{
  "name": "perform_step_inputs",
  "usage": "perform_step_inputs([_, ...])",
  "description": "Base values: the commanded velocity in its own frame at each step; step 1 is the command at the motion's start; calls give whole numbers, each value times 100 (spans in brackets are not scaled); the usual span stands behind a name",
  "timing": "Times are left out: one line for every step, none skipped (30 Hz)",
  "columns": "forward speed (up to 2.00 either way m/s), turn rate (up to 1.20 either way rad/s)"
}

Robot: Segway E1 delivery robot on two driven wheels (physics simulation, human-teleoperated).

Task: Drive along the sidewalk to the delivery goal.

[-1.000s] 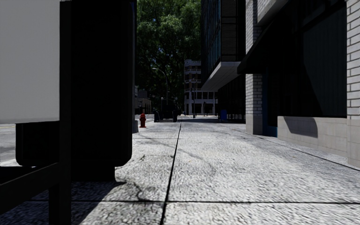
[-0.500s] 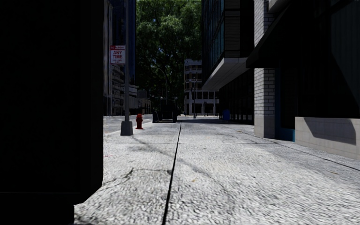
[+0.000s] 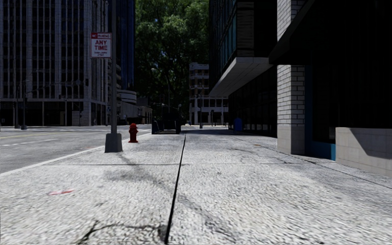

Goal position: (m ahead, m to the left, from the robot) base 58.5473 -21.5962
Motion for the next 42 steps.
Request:
perform_step_inputs([200, -7])
perform_step_inputs([200, -4])
perform_step_inputs([200, -4])
perform_step_inputs([200, -3])
perform_step_inputs([200, -3])
perform_step_inputs([200, -3])
perform_step_inputs([200, -3])
perform_step_inputs([200, -3])
perform_step_inputs([200, -3])
perform_step_inputs([200, -2])
perform_step_inputs([200, -2])
perform_step_inputs([200, -1])
perform_step_inputs([200, -1])
perform_step_inputs([200, 0])
perform_step_inputs([200, 0])
perform_step_inputs([200, 0])
perform_step_inputs([200, 0])
perform_step_inputs([200, 0])
perform_step_inputs([200, 0])
perform_step_inputs([200, 0])
perform_step_inputs([200, 0])
perform_step_inputs([200, 0])
perform_step_inputs([200, 0])
perform_step_inputs([200, 0])
perform_step_inputs([200, 0])
perform_step_inputs([200, 0])
perform_step_inputs([200, 0])
perform_step_inputs([200, 0])
perform_step_inputs([200, 0])
perform_step_inputs([200, 0])
perform_step_inputs([200, 0])
perform_step_inputs([200, 0])
perform_step_inputs([200, 0])
perform_step_inputs([200, 0])
perform_step_inputs([200, 0])
perform_step_inputs([200, 0])
perform_step_inputs([200, 0])
perform_step_inputs([200, 0])
perform_step_inputs([200, 0])
perform_step_inputs([200, 0])
perform_step_inputs([200, 0])
perform_step_inputs([200, 0])
